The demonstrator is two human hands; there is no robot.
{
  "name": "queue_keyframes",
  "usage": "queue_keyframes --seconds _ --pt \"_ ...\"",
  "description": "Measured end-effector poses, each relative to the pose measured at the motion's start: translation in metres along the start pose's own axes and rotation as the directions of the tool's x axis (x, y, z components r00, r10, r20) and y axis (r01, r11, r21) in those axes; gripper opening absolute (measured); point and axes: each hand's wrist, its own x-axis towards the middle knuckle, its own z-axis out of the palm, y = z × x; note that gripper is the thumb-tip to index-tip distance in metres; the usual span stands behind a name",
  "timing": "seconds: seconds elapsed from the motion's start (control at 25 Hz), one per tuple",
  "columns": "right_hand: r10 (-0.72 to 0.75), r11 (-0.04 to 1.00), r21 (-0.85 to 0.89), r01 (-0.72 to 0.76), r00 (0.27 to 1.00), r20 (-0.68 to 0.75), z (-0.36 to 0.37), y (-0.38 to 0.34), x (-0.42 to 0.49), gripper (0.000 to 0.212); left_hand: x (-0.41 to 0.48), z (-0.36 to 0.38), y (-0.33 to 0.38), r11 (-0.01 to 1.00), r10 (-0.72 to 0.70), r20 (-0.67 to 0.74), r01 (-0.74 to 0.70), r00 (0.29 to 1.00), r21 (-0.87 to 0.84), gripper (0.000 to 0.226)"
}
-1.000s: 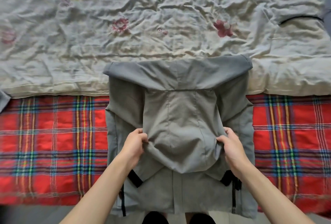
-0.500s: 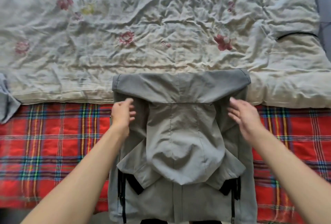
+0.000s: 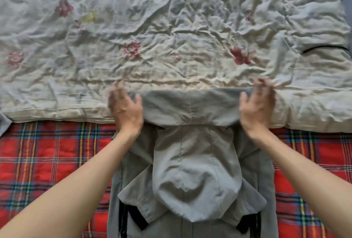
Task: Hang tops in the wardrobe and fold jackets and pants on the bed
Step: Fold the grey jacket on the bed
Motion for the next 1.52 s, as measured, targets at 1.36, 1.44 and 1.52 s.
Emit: queue_keyframes --seconds 1.36,1.44,1.52 --pt "0.362 0.598 0.614 -0.515 0.857 0.367 -0.080 0.028 0.038 0.022 0.041 -0.090 -0.012 0.542 -0.148 0.389 0.404 0.909 -0.737 0.019" --pt "0.361 0.575 0.622 -0.531 0.847 0.390 -0.105 0.032 0.008 0.016 0.014 -0.114 -0.029 0.549 -0.136 0.415 0.417 0.900 -0.724 0.023" --pt "0.356 0.558 0.631 -0.539 0.842 0.405 -0.125 0.046 -0.039 0.020 -0.023 -0.133 -0.059 0.601 -0.116 0.459 0.430 0.881 -0.674 0.035"
